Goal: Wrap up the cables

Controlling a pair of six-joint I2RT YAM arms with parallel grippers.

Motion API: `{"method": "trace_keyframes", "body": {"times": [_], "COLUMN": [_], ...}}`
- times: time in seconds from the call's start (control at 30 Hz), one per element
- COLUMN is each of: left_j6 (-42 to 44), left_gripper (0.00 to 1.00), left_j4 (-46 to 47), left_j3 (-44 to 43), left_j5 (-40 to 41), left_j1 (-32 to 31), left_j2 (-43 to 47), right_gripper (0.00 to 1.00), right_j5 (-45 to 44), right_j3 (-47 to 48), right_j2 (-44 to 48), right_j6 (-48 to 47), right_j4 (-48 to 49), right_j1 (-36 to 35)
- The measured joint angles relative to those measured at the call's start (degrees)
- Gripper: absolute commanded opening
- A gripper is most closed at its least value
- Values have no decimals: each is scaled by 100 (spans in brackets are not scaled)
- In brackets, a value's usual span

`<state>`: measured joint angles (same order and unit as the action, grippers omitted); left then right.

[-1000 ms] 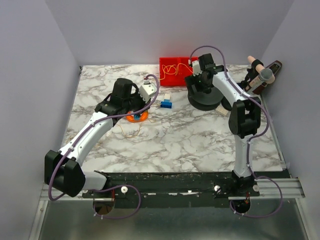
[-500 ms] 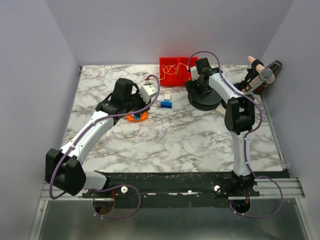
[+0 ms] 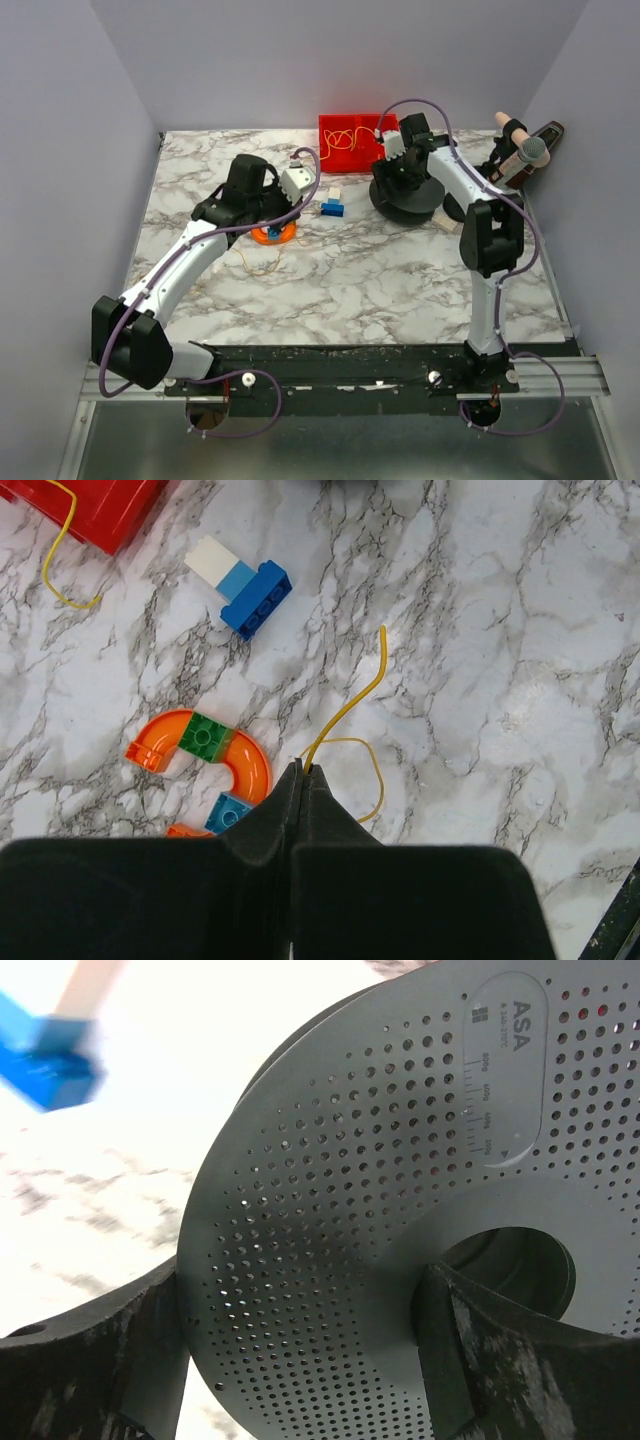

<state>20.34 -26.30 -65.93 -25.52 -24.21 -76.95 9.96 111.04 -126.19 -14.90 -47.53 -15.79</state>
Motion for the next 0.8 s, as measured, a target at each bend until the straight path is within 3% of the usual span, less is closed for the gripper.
{"method": "trace_keyframes", "body": {"times": [0.2,0.33,0.6,0.7,0.8], "left_j6": [2,50,7,-476,-1040], "left_gripper": [0,0,0,0,0], "left_j4": [2,2,-28,83,131], "left_j3": [-142,-144,-87,160,103], "left_j5": [2,2,-179,-337,-374], "left_j1": [11,11,11,15,15], "left_j2": [0,0,-42,-195,-568], "right_gripper": [17,15,6,5,5], "right_j5": [1469,2149,1882,1768,1792], "right_j3": [-1158,-2004,-3906,-4756,-5359], "right_j2": [1591,2581,2962,3587,4253], "right_j6": [-39,-667,-1766,-1851,-1340], "right_j4": [162,341,905,1775,2850], "right_j1": [-42,-361,-1471,-1445,-1414]}}
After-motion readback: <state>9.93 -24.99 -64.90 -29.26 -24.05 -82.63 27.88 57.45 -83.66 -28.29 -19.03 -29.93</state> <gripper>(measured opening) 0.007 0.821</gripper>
